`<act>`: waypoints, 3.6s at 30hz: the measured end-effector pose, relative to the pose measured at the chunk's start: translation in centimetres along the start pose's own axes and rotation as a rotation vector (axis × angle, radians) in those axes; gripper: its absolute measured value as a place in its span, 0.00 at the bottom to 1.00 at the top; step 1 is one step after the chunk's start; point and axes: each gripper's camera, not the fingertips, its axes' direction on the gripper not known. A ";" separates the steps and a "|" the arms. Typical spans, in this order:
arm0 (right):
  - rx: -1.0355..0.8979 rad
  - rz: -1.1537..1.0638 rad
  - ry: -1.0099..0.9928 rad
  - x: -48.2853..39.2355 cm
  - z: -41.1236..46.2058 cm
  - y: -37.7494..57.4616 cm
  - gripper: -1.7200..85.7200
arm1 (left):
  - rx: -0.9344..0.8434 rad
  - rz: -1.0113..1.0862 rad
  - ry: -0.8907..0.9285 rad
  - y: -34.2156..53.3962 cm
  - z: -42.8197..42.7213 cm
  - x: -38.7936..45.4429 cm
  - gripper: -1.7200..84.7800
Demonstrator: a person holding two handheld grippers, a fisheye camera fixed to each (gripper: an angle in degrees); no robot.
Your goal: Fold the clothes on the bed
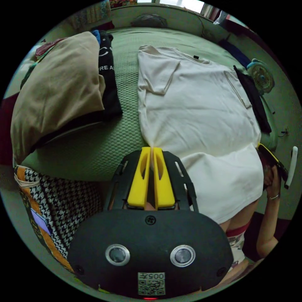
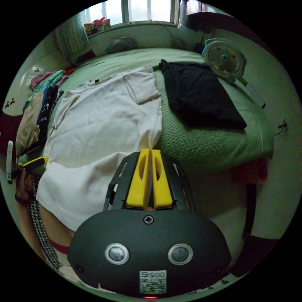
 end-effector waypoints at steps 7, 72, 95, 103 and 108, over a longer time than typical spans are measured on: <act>0.155 -0.053 0.031 0.4 -4.3 -3.8 0.01 | 0.187 0.005 -0.043 -1.1 -5.9 -1.6 0.03; -0.055 -0.008 -0.041 4.6 -10.7 7.3 0.01 | 0.001 -0.081 -0.032 20.1 -17.3 -5.8 0.07; 0.151 -0.036 -0.064 9.4 -31.9 21.8 0.01 | 0.263 -0.029 0.113 39.0 -40.4 -8.5 0.03; 0.211 -0.030 -0.087 10.3 -35.7 22.5 0.01 | 0.341 -0.026 0.090 40.6 -45.3 -9.2 0.03; 0.182 0.001 -0.095 10.9 -35.1 21.7 0.01 | 0.322 -0.060 0.106 39.2 -45.2 -9.7 0.03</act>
